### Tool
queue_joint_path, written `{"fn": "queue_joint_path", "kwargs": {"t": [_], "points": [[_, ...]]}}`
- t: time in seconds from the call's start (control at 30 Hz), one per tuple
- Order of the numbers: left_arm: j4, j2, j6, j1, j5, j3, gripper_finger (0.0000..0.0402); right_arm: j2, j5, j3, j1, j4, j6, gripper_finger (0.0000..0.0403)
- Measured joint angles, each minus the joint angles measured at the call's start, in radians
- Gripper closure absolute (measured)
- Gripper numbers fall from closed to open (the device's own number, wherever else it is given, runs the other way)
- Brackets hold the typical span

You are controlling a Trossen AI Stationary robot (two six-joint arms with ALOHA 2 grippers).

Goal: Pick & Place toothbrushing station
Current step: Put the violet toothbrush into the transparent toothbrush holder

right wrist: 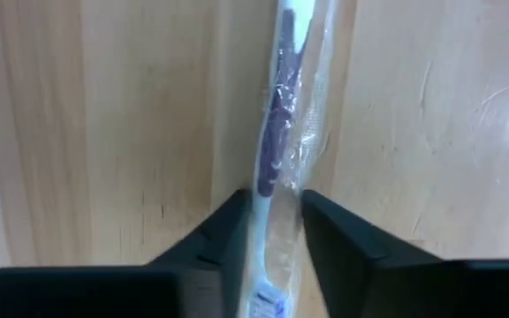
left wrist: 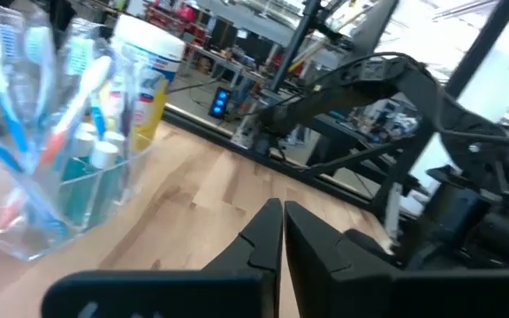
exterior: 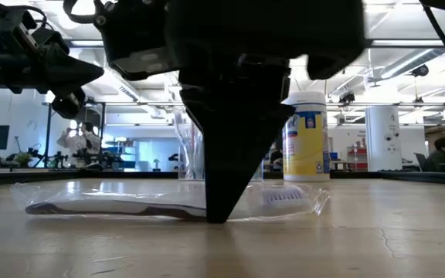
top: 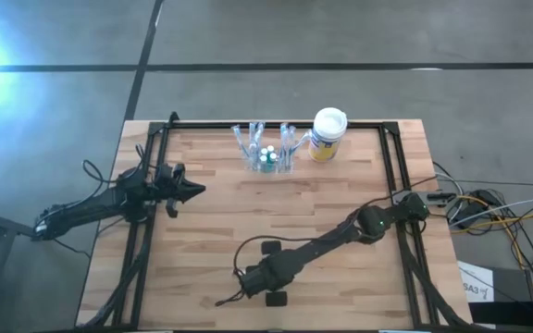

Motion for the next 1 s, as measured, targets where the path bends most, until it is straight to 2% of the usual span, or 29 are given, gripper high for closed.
{"fn": "queue_joint_path", "kwargs": {"t": [0.13,0.2,0.37,0.57,0.77,0.9,1.0], "points": [[0.022,0.000,-0.021,0.000,0.075,0.000,0.0381,0.001,0.035,0.002,0.002,-0.014,-0.064,0.0367],[0.029,0.000,-0.028,-0.001,0.102,0.000,0.0383,-0.001,0.079,0.002,0.003,-0.025,-0.095,0.0384],[0.033,0.000,-0.039,-0.003,0.118,0.000,0.0392,-0.009,0.251,-0.003,-0.003,-0.063,-0.153,0.0393],[0.047,0.000,-0.046,-0.011,0.162,0.000,0.0393,-0.051,0.530,-0.004,0.000,-0.152,-0.243,0.0395],[0.142,0.011,-0.064,-0.049,0.182,0.001,0.0391,-0.086,0.778,-0.003,-0.003,-0.159,-0.394,0.0395],[0.159,0.057,-0.040,-0.068,0.186,0.024,0.0397,-0.127,0.924,-0.002,-0.005,-0.158,-0.537,0.0395],[0.159,0.126,-0.022,-0.068,0.184,0.057,0.0395,-0.152,0.975,-0.002,-0.022,-0.158,-0.606,0.0395]]}}
